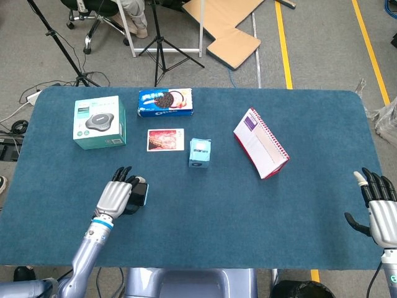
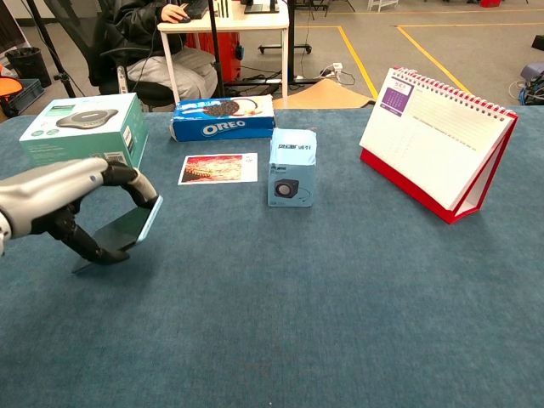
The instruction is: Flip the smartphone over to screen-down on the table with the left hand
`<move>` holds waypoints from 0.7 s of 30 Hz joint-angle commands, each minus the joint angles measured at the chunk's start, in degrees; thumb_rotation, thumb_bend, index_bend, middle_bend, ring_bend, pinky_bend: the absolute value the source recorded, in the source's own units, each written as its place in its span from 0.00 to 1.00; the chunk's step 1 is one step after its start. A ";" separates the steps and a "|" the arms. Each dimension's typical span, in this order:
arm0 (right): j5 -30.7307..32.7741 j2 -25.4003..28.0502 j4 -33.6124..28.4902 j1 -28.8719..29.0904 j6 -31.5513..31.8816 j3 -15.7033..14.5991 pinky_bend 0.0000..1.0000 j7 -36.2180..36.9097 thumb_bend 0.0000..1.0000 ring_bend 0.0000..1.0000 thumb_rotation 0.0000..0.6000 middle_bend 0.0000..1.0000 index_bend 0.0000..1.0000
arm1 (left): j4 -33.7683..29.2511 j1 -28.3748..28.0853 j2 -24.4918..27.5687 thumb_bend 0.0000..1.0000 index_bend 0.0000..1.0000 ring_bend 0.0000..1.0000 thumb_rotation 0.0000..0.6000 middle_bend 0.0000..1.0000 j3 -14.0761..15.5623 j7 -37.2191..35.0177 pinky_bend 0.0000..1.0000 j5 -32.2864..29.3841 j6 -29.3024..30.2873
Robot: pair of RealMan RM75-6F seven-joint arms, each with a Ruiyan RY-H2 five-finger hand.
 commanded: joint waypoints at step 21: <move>0.36 -0.30 0.04 0.20 -0.46 0.01 0.00 -0.79 0.15 0.00 1.00 0.00 0.04 | 10.92 2.18 5.88 0.32 0.40 0.00 1.00 0.39 1.49 -76.01 0.00 23.75 -7.84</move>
